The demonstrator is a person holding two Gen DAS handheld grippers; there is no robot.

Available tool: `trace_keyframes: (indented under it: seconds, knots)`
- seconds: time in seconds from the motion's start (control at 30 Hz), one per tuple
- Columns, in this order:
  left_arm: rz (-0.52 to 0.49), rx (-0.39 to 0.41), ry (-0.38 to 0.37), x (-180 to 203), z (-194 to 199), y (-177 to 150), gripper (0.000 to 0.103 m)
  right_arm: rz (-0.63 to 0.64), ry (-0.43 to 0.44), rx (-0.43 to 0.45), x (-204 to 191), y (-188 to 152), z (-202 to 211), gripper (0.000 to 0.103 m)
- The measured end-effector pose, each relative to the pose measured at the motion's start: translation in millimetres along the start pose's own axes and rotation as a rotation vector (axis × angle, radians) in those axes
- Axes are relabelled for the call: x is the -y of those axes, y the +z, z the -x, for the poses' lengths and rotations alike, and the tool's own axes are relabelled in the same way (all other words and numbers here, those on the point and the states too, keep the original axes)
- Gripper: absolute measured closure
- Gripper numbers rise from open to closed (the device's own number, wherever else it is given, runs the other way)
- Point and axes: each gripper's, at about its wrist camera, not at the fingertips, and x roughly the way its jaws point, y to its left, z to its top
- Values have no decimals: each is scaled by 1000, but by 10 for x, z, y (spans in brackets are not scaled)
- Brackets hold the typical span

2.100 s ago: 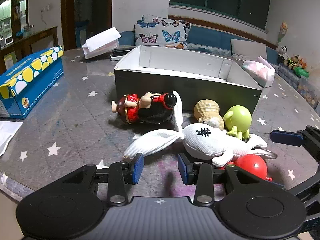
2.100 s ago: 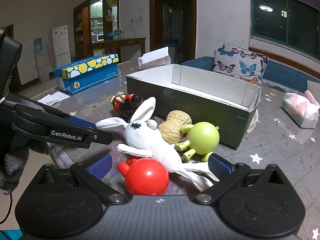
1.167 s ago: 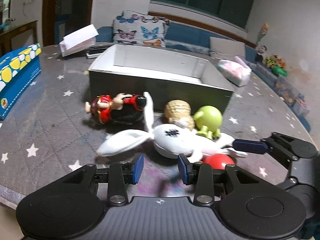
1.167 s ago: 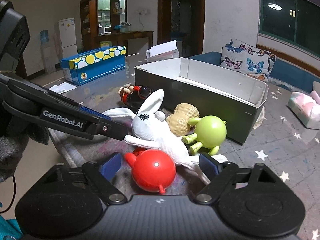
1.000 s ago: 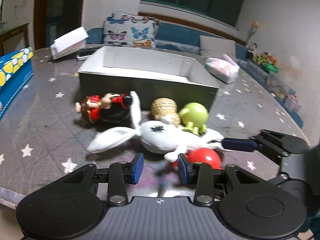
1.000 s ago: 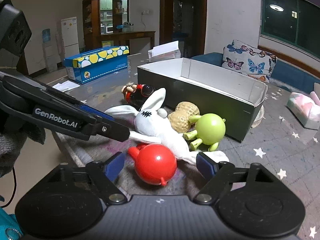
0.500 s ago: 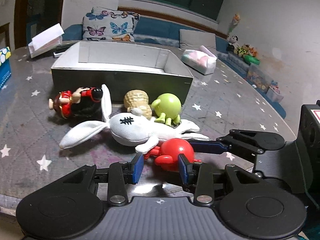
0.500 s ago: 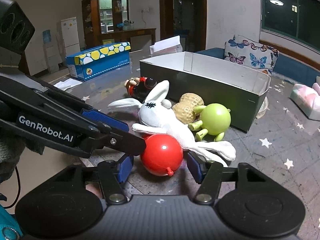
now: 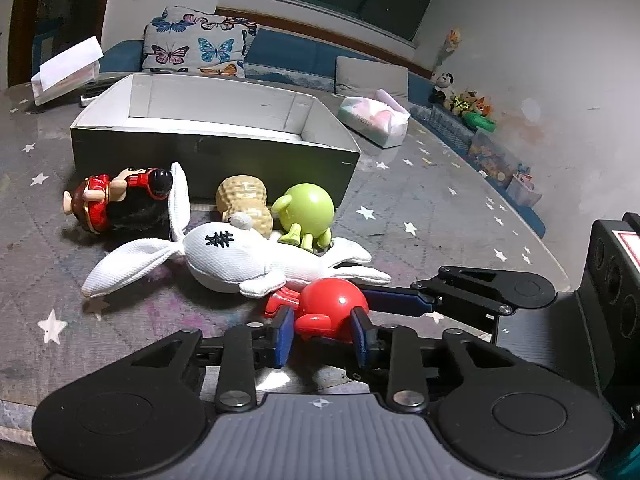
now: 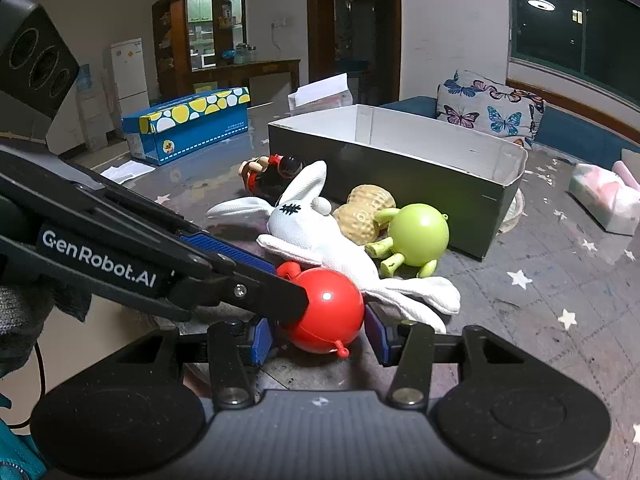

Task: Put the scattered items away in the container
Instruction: 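Lift the red toy with the left gripper and carry it over the box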

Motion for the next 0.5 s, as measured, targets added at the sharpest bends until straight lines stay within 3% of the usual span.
trace_keyframes:
  seconds: [0.3, 0.5]
  knots:
    - [-19, 37, -10, 65, 121, 66, 72, 8, -6, 37, 1, 66, 144, 55]
    - [-17, 80, -20, 64, 169, 287, 72, 14, -17, 80, 72, 255, 202, 55]
